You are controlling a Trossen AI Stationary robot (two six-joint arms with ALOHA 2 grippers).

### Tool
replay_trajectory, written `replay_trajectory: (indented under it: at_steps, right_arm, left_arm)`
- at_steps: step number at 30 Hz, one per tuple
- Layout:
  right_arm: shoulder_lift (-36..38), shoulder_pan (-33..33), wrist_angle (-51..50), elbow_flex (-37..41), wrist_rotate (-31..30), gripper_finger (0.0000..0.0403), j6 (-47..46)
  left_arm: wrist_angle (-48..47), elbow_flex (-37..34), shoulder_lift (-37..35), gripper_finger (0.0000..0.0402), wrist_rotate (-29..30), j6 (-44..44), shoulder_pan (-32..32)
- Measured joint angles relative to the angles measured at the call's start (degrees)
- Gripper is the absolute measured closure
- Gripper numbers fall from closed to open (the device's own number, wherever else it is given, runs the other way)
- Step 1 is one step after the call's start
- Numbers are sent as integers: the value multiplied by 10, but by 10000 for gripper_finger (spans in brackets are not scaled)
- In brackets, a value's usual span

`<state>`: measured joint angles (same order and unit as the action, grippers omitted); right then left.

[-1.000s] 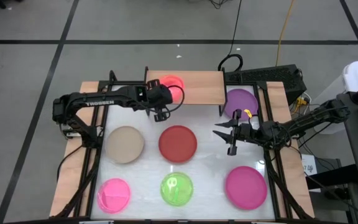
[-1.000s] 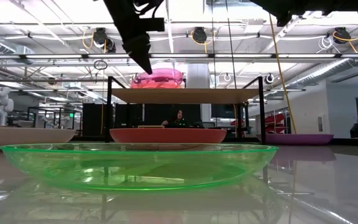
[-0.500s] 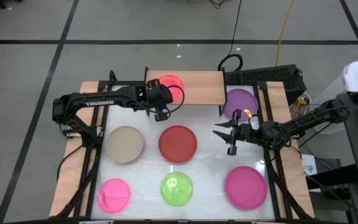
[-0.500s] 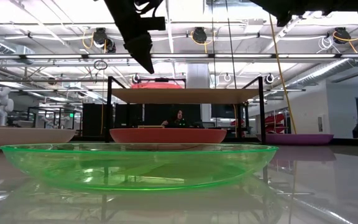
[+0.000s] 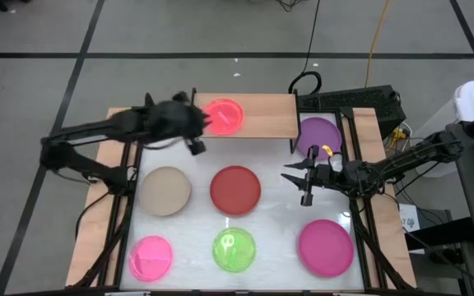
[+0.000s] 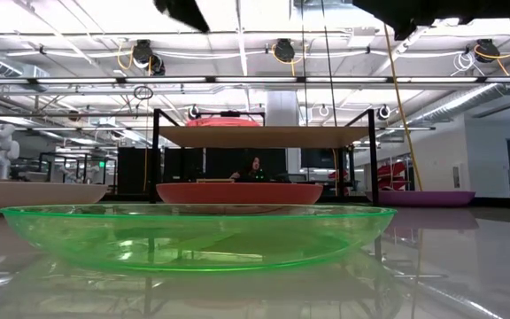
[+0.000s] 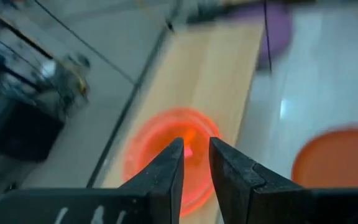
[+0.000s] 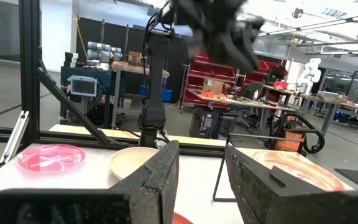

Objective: Place and stack plates onto a shelf
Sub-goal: Stack the small green plate on top of the small pink plate on the shelf

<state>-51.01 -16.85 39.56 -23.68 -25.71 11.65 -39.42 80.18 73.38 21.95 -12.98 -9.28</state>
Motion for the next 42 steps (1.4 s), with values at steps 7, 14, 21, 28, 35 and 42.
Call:
replay_trajectory:
  at_steps: [7, 14, 21, 28, 35, 42]
  right_arm:
    - [0, 0, -5, 0, 0, 289, 0]
    - [0, 0, -4, 0, 0, 289, 0]
    - [0, 0, -3, 0, 0, 289, 12]
    - [0, -15, -16, -7, 3, 289, 15]
    - [-31, -35, -155, -106, 4, 289, 54]
    - [-137, -53, -302, -218, 5, 289, 59]
  left_arm:
    - [31, -82, -147, 319, -69, 89, 19]
    - [171, -245, -266, 319, -70, 137, 47]
    - [297, -301, -294, 319, -70, 134, 49]
    - [299, -301, -291, 319, -70, 133, 49]
    - [299, -301, -291, 319, -69, 133, 49]
    - [299, -301, -291, 319, -69, 133, 49]
